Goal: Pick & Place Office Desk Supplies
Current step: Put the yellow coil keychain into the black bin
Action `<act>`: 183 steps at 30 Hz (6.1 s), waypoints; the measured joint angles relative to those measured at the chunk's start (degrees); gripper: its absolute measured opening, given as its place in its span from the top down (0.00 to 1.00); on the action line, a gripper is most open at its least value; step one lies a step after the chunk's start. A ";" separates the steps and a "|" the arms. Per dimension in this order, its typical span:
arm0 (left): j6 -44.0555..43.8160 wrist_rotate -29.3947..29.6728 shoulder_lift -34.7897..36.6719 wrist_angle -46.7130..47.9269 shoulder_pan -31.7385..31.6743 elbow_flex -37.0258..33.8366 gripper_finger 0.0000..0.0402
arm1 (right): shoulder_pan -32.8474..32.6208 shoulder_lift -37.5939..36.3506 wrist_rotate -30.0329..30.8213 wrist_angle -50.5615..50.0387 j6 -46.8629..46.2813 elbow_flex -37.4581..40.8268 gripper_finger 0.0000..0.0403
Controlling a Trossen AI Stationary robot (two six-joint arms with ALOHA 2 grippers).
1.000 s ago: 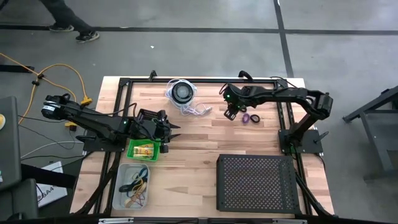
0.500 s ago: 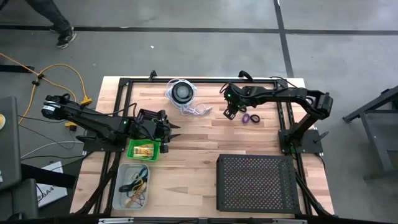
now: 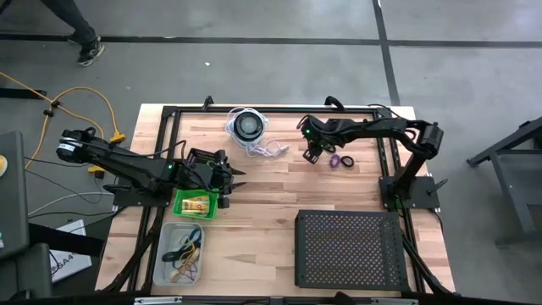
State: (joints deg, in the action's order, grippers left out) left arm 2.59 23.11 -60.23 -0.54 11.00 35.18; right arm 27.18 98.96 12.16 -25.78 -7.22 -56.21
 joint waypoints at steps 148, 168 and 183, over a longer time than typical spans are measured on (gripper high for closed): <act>0.46 -0.50 -0.20 -6.94 0.00 -0.04 0.67 | -26.82 -7.63 -31.78 45.24 -19.57 -0.04 0.98; 11.15 -0.63 -0.74 -18.35 -0.04 -0.02 0.67 | -26.29 -7.63 -28.10 50.91 -17.97 -0.04 0.98; 10.69 -0.72 -0.74 -20.27 -3.06 -0.02 0.67 | -24.02 -7.63 -27.25 53.53 -17.95 -0.04 0.98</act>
State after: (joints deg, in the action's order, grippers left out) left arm 13.28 22.39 -60.97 -20.80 7.94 35.16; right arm 3.16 91.33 -15.09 27.75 -25.18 -56.25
